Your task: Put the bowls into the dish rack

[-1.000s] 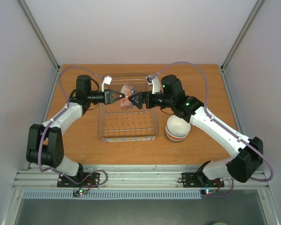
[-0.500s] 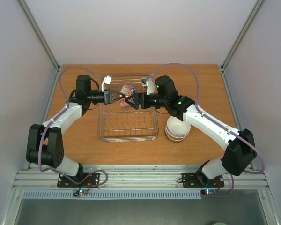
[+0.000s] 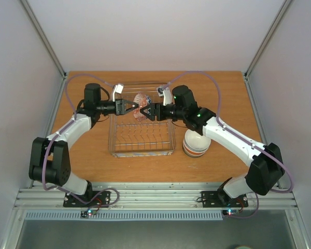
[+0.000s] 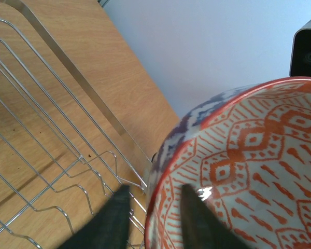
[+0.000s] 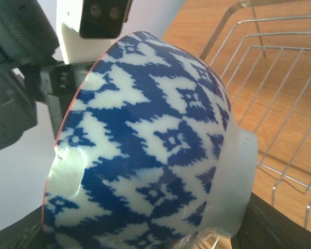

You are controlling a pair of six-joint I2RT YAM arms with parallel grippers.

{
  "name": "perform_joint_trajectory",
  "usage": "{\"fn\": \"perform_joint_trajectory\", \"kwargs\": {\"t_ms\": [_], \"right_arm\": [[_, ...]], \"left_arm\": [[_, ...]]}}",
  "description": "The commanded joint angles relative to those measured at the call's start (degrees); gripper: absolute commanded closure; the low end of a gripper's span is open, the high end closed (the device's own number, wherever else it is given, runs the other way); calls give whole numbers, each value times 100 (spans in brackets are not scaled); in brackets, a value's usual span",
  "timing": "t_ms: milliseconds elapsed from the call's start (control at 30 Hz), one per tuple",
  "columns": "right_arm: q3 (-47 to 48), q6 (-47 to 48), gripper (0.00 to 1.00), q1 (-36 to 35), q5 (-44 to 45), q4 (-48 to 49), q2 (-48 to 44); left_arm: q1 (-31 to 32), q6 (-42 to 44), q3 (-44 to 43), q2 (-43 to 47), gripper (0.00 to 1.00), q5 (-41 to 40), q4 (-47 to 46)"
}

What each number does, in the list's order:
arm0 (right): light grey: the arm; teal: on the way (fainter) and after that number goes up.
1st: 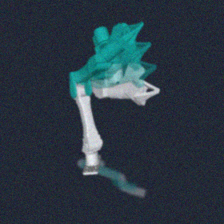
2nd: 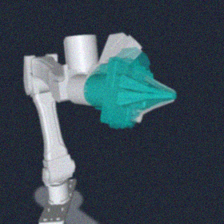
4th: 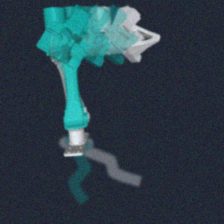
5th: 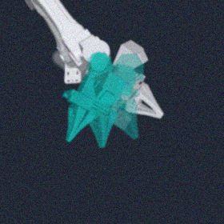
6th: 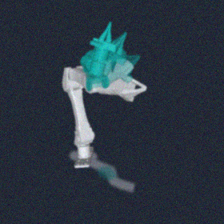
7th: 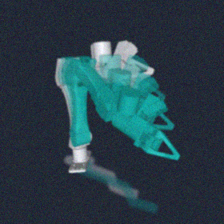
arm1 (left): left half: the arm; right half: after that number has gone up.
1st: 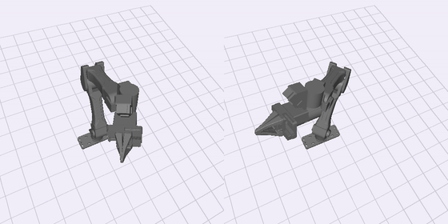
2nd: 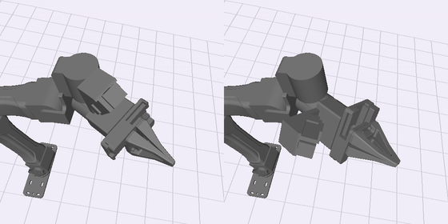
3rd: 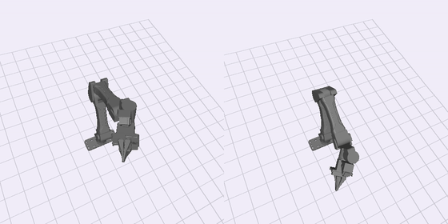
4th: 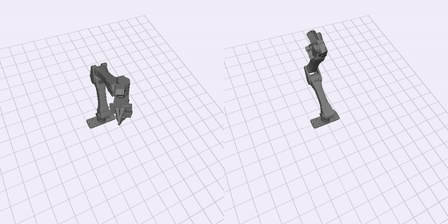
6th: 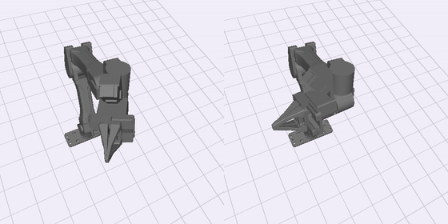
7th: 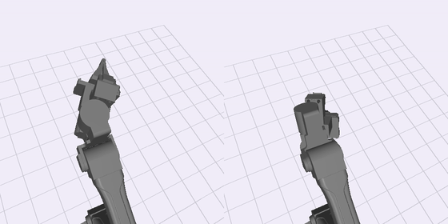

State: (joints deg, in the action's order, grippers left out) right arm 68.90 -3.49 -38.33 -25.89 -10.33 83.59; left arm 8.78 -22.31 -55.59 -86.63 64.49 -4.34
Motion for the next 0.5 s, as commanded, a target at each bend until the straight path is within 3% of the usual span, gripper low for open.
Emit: {"fn": "perform_joint_trajectory", "kwargs": {"t_ms": [0,67,233,467], "right_arm": [[109,257,99,-35,537,-369,-272],[364,644,99,-49,962,-900,-265],[865,1128,99,-364,2251,-2143,-208],[2040,1563,99,-1316,4413,-3974,625]], "left_arm": [[28,126,-86,253,53,-159,53],[28,566,-213,464,44,-697,748],[11,1391,-412,821,41,-1848,1522],[-42,1623,-471,738,41,-2162,1708]]}}
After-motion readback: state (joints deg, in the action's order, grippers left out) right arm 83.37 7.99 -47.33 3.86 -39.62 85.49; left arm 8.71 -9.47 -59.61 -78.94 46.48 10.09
